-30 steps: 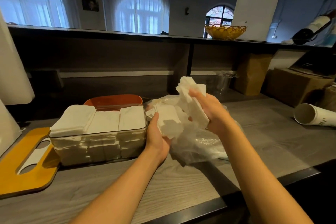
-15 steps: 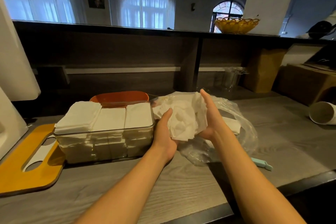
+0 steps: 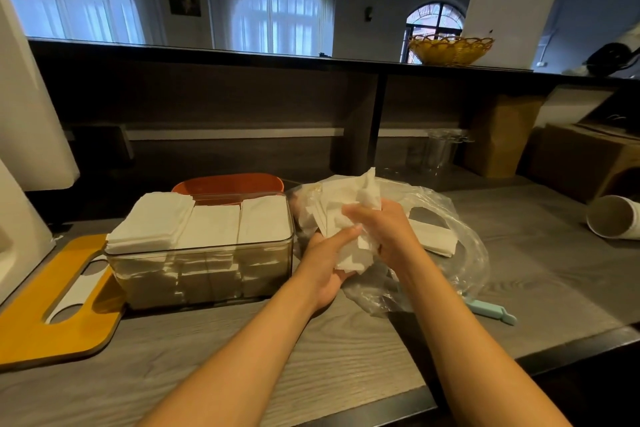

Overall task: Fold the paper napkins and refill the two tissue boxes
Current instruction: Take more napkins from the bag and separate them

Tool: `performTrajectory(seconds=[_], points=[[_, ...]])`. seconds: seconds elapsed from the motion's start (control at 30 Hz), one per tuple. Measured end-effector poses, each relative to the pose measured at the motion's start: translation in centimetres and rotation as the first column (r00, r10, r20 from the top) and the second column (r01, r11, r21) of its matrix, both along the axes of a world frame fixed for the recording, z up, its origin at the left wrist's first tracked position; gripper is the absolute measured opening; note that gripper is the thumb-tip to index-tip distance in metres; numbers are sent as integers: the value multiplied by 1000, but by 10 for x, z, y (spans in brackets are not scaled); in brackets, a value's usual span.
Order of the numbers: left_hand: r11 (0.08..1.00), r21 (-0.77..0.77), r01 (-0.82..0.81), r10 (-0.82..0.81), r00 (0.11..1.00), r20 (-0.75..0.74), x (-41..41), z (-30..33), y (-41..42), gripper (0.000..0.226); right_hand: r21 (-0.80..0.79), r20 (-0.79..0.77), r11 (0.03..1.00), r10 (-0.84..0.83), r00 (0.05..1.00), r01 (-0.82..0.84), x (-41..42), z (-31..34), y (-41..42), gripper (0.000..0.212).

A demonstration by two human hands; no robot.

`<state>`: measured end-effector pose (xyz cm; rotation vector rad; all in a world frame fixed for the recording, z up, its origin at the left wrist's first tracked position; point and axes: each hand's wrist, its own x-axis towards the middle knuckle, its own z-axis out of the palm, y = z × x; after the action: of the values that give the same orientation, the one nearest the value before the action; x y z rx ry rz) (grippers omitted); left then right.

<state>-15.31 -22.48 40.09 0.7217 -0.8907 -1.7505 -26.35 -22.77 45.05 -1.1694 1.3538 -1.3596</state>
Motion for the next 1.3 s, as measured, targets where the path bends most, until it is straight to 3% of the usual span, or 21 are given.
performTrajectory(seconds=[0.2,0.37,0.57,0.73,0.9,1.07,1.2,1.3], points=[[999,31,-25,23,998,54,-4,0,0,35,69,115,992,-110,987,103,-4,13,4,14],[999,10,30,-30,998,60,-3,2,5,30,-20,58,989,-147,987,148,-13,13,4,4],[998,-14,55,-53,993,102,-3,-1,3,33,27,-68,998,-57,996,59,-15,14,9,20],[998,1,64,-64,988,143,-2,0,4,38,9,50,985,-170,984,170,-20,13,5,23],[997,15,71,-72,995,66,-1,2,5,38,-149,213,954,-226,951,260,-18,15,5,5],[994,97,57,-57,998,-7,1,4,6,35,-338,278,840,-342,898,425,-25,13,0,9],[985,171,4,6,998,-59,3,7,5,34,-364,533,774,-282,797,518,-28,19,5,5],[980,199,8,26,985,-168,7,11,5,34,-328,565,853,-167,808,406,-29,22,7,9]])
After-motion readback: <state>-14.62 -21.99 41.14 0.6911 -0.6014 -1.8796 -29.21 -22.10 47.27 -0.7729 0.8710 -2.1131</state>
